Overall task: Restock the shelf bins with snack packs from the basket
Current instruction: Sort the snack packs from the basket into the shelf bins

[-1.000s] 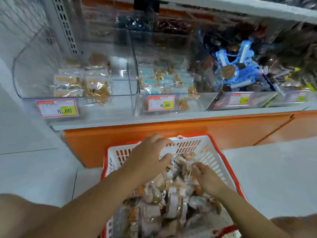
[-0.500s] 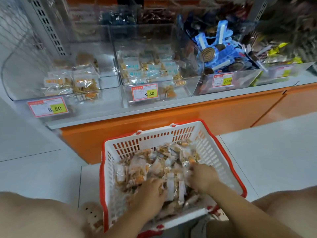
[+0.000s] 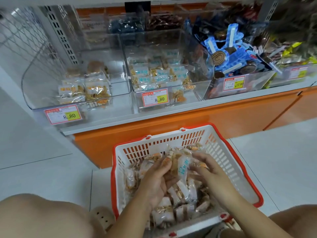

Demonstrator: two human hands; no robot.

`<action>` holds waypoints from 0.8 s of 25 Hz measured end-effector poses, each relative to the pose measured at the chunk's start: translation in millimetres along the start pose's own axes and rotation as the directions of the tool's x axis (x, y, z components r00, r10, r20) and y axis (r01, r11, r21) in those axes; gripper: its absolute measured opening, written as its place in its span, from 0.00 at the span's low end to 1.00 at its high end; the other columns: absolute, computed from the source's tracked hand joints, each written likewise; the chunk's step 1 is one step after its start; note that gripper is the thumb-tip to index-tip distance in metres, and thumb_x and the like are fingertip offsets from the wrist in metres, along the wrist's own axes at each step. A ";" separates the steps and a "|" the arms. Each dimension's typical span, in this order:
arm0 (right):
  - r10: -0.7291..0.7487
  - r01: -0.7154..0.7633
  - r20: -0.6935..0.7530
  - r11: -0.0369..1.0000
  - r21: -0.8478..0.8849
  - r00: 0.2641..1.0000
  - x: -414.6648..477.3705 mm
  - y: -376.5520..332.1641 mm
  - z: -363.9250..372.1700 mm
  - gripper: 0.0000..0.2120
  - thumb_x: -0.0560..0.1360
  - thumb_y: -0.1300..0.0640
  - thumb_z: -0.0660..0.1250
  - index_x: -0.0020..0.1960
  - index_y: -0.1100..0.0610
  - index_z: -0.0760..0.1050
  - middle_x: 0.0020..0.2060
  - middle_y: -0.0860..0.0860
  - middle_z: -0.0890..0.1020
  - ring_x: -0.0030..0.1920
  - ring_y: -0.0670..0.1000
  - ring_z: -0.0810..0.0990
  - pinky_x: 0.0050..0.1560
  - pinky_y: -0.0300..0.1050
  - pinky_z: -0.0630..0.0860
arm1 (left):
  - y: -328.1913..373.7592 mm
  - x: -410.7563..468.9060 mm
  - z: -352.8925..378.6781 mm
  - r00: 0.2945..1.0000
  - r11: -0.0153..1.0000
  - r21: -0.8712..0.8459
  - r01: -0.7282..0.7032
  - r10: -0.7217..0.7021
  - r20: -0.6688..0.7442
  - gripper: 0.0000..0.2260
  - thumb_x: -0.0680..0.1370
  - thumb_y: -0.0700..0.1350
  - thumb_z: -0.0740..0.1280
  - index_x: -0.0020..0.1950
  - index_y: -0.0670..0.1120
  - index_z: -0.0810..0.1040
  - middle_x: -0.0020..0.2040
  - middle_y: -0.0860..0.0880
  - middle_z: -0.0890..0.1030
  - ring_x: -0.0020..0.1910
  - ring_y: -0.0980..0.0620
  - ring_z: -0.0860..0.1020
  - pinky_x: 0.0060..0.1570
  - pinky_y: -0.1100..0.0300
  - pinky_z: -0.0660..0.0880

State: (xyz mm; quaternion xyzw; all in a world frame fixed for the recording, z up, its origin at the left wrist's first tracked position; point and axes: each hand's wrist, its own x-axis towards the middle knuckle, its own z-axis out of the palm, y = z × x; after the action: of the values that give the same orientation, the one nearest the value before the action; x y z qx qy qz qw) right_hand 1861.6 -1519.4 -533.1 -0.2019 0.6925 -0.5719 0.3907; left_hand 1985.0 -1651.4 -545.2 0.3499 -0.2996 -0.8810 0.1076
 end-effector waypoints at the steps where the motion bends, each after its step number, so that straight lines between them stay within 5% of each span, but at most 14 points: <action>1: 0.078 -0.078 0.002 0.990 0.118 0.997 2.1 -1.5 0.8 0.12 0.79 0.61 0.64 0.61 0.53 0.76 0.58 0.53 0.81 0.52 0.53 0.84 0.50 0.46 0.81 | 0.5 -0.1 -0.4 1.000 1.000 -0.007 -0.017 0.017 0.010 0.13 0.76 0.40 0.67 0.61 0.45 0.78 0.51 0.40 0.84 0.44 0.46 0.83 0.43 0.54 0.82; 5: 0.137 -0.145 0.052 0.971 0.190 0.989 7.2 1.5 6.5 0.21 0.70 0.54 0.70 0.61 0.61 0.76 0.52 0.62 0.83 0.51 0.61 0.83 0.49 0.52 0.81 | 0.6 -4.2 5.1 0.998 0.998 -0.003 -0.059 0.059 0.031 0.11 0.76 0.40 0.66 0.58 0.45 0.79 0.55 0.40 0.84 0.50 0.45 0.83 0.50 0.52 0.81; 9: 0.081 -0.082 0.009 0.987 0.141 0.997 8.2 2.5 8.3 0.10 0.76 0.58 0.68 0.57 0.56 0.81 0.51 0.63 0.83 0.53 0.63 0.81 0.55 0.56 0.78 | 0.8 -2.4 -0.9 0.998 0.991 0.121 -0.063 0.064 -0.005 0.14 0.74 0.41 0.70 0.60 0.46 0.78 0.55 0.41 0.84 0.53 0.43 0.82 0.57 0.45 0.78; 15: 0.059 -0.060 0.050 0.998 0.023 0.997 5.1 -17.7 8.6 0.19 0.74 0.54 0.71 0.65 0.49 0.76 0.54 0.56 0.83 0.53 0.57 0.83 0.55 0.56 0.80 | 10.0 -11.3 15.9 0.987 0.909 0.403 -0.107 0.146 -0.067 0.19 0.68 0.48 0.74 0.58 0.48 0.80 0.48 0.51 0.86 0.49 0.49 0.85 0.51 0.52 0.80; 18: -0.135 0.134 0.004 0.983 -0.127 0.991 12.7 -73.9 -3.3 0.17 0.72 0.56 0.72 0.61 0.48 0.78 0.51 0.47 0.84 0.52 0.52 0.84 0.52 0.50 0.81 | 47.4 -24.4 42.9 0.935 0.672 0.687 -0.278 0.353 0.032 0.13 0.73 0.54 0.71 0.57 0.60 0.77 0.49 0.63 0.84 0.47 0.66 0.81 0.47 0.67 0.78; 20: -0.363 0.324 -0.098 0.904 -0.278 0.927 29.1 -133.5 -23.8 0.18 0.71 0.55 0.73 0.60 0.48 0.78 0.51 0.45 0.84 0.53 0.48 0.82 0.52 0.44 0.79 | 90.7 -36.2 59.2 0.831 0.461 0.777 -0.428 0.540 0.138 0.14 0.75 0.56 0.68 0.60 0.65 0.73 0.54 0.66 0.80 0.51 0.69 0.78 0.46 0.70 0.76</action>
State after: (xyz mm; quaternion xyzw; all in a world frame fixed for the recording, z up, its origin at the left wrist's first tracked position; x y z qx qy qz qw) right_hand 1802.9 -1560.8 -414.4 -0.3269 0.7410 -0.5507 0.2019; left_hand 1969.4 -1682.5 -436.4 0.3163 -0.7308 -0.5677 0.2089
